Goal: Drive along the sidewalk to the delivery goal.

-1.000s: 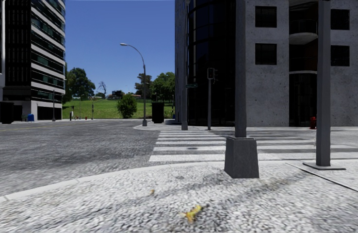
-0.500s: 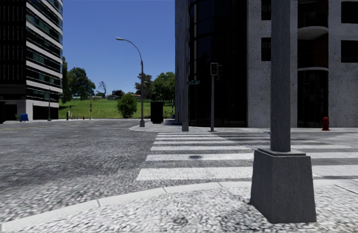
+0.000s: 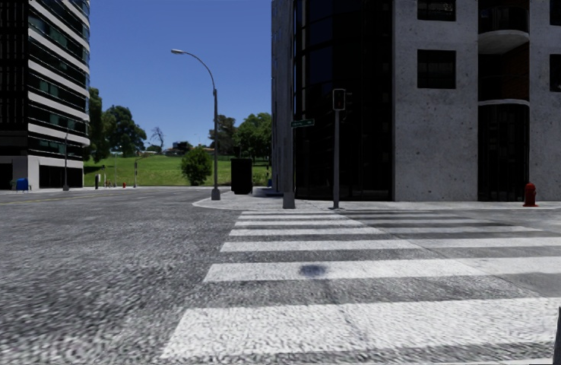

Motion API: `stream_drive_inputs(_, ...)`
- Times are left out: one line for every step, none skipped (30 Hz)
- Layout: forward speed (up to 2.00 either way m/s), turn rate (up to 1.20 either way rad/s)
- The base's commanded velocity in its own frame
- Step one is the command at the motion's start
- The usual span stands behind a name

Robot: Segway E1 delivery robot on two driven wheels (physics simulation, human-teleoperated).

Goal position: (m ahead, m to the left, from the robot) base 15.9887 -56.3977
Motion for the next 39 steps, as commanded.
stream_drive_inputs(2.0,-0.27)
stream_drive_inputs(2.0,-0.28)
stream_drive_inputs(2.0,-0.28)
stream_drive_inputs(2.0,-0.28)
stream_drive_inputs(2.0,-0.28)
stream_drive_inputs(1.94,-0.28)
stream_drive_inputs(1.89,-0.28)
stream_drive_inputs(1.83,-0.28)
stream_drive_inputs(1.78,-0.28)
stream_drive_inputs(1.78,-0.28)
stream_drive_inputs(1.72,-0.28)
stream_drive_inputs(1.66,-0.28)
stream_drive_inputs(1.6,-0.28)
stream_drive_inputs(1.54,-0.28)
stream_drive_inputs(1.54,-0.28)
stream_drive_inputs(1.51,-0.28)
stream_drive_inputs(1.49,-0.28)
stream_drive_inputs(1.48,-0.28)
stream_drive_inputs(1.44,-0.28)
stream_drive_inputs(1.42,-0.28)
stream_drive_inputs(1.42,-0.28)
stream_drive_inputs(1.42,-0.28)
stream_drive_inputs(1.41,-0.28)
stream_drive_inputs(1.41,-0.28)
stream_drive_inputs(1.41,-0.28)
stream_drive_inputs(1.4,-0.28)
stream_drive_inputs(1.36,-0.28)
stream_drive_inputs(1.34,-0.28)
stream_drive_inputs(1.33,-0.28)
stream_drive_inputs(1.32,-0.28)
stream_drive_inputs(1.32,-0.28)
stream_drive_inputs(1.31,-0.28)
stream_drive_inputs(1.31,-0.28)
stream_drive_inputs(1.31,-0.28)
stream_drive_inputs(1.31,-0.28)
stream_drive_inputs(1.31,-0.28)
stream_drive_inputs(1.31,-0.28)
stream_drive_inputs(1.31,-0.28)
stream_drive_inputs(1.31,-0.28)
